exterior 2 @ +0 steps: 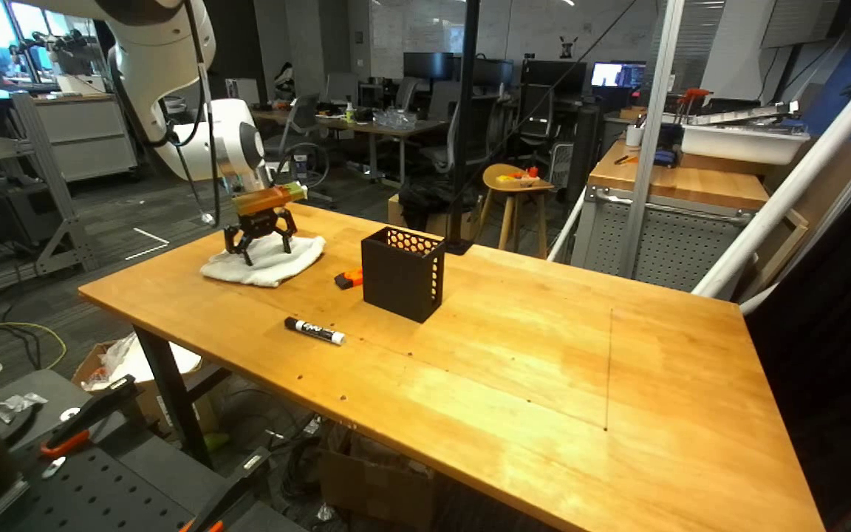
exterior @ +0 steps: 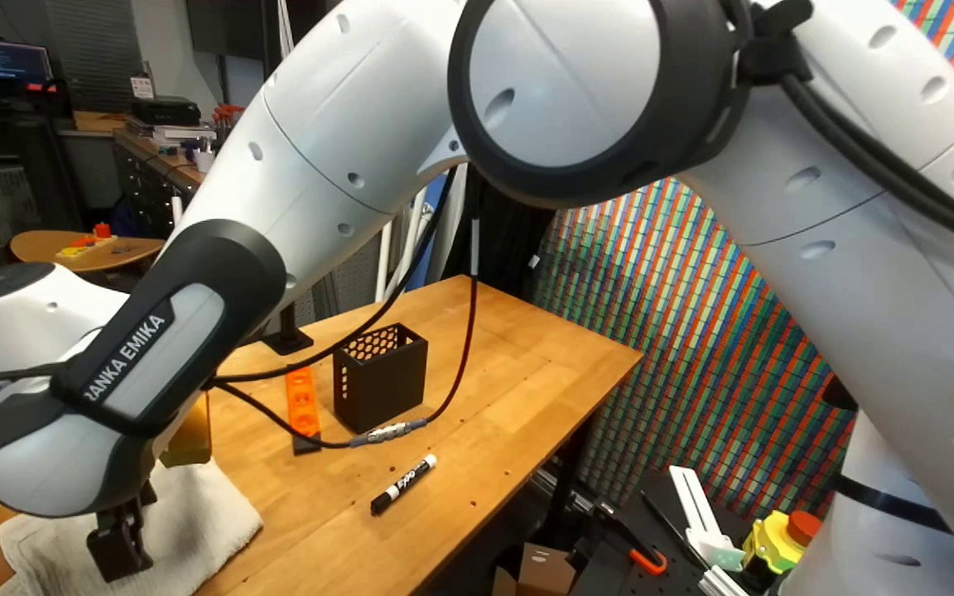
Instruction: Put the white towel inside the black holder
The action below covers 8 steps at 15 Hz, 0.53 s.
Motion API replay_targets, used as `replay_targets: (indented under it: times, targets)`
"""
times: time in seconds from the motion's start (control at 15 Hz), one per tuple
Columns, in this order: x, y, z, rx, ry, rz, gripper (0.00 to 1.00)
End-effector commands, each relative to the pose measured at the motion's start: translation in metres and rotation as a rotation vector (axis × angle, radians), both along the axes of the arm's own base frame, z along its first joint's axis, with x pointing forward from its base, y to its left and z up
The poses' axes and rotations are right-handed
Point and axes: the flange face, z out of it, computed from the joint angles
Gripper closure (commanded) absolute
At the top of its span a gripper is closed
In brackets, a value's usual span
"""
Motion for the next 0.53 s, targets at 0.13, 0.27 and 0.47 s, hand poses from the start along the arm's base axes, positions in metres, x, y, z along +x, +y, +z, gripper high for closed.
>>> replay_targets:
  times: [0.13, 0.27, 0.47]
  targets:
    - [0.007, 0.010, -0.007, 0.006, -0.001, 0.040, 0.41]
    - [0.003, 0.011, 0.002, 0.005, -0.005, 0.038, 0.57]
    - [-0.004, 0.015, 0.018, 0.008, -0.012, 0.034, 0.80]
